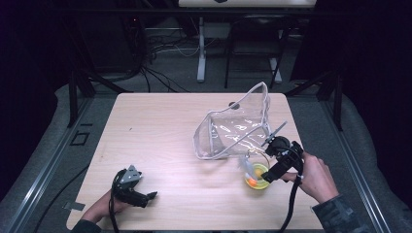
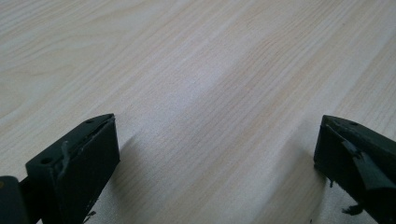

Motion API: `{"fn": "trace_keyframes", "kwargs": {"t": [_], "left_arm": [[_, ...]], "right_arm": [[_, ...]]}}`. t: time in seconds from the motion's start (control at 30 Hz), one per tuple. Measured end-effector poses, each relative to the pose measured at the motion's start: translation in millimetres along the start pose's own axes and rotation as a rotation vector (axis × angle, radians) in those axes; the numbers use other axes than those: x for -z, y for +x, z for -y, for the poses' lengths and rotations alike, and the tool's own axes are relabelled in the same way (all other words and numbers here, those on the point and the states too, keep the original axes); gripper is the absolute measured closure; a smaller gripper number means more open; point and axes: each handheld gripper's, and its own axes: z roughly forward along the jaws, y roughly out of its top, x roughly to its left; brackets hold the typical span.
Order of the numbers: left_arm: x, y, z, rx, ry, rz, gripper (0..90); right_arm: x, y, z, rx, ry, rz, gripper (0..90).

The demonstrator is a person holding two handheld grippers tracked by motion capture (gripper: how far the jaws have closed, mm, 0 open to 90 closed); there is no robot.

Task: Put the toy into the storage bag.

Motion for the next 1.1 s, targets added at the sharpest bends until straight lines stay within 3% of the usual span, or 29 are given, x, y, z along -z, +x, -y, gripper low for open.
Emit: {"fn": "trace_keyframes", "kwargs": {"t": [0.3,0.33,0.47,0.57,0.6,0.73,0.77,0.8,0.9,1.07,1.1], "left_arm": [[0.0,0.0,0.0,0.0,0.0,-0.001,0.0],[0.1,0.0,0.0,0.0,0.001,-0.001,0.0],[0.0,0.0,0.0,0.0,0.0,-0.001,0.0],[0.1,-0.1,0.1,0.0,0.0,-0.002,0.1],[0.1,-0.1,0.1,0.0,0.0,-0.002,0.1],[0.1,0.1,0.0,-0.001,0.0,0.0,0.1],[0.1,0.1,-0.1,-0.001,0.001,0.0,0.0],[0.0,0.1,-0.1,0.0,0.0,0.0,0.0],[0.2,0.0,0.1,-0.002,0.001,0.0,0.1],[0.2,-0.2,0.2,0.0,0.0,-0.001,0.1],[0.3,-0.7,0.3,0.004,0.0,-0.002,0.2]], "right_arm": [[6.5,-2.3,-16.8,0.036,0.025,-0.024,15.6],[8.5,-1.7,-20.7,0.044,0.023,-0.016,21.4],[14.2,-0.4,-26.4,0.076,0.052,0.0,25.9],[18.8,2.3,-31.6,0.086,0.052,0.009,39.3],[18.8,2.3,-31.6,0.086,0.052,0.009,39.3],[18.8,5.6,-35.4,0.123,0.105,0.024,60.2],[19.3,6.8,-35.5,0.135,0.112,0.016,70.2],[19.3,6.8,-35.5,0.135,0.112,0.016,70.2],[20.3,5.2,-35.3,0.15,0.111,0.011,84.3],[19.9,3.6,-33.0,0.151,0.111,0.022,87.6],[20.3,1.4,-33.0,0.133,0.1,0.016,87.8]]}}
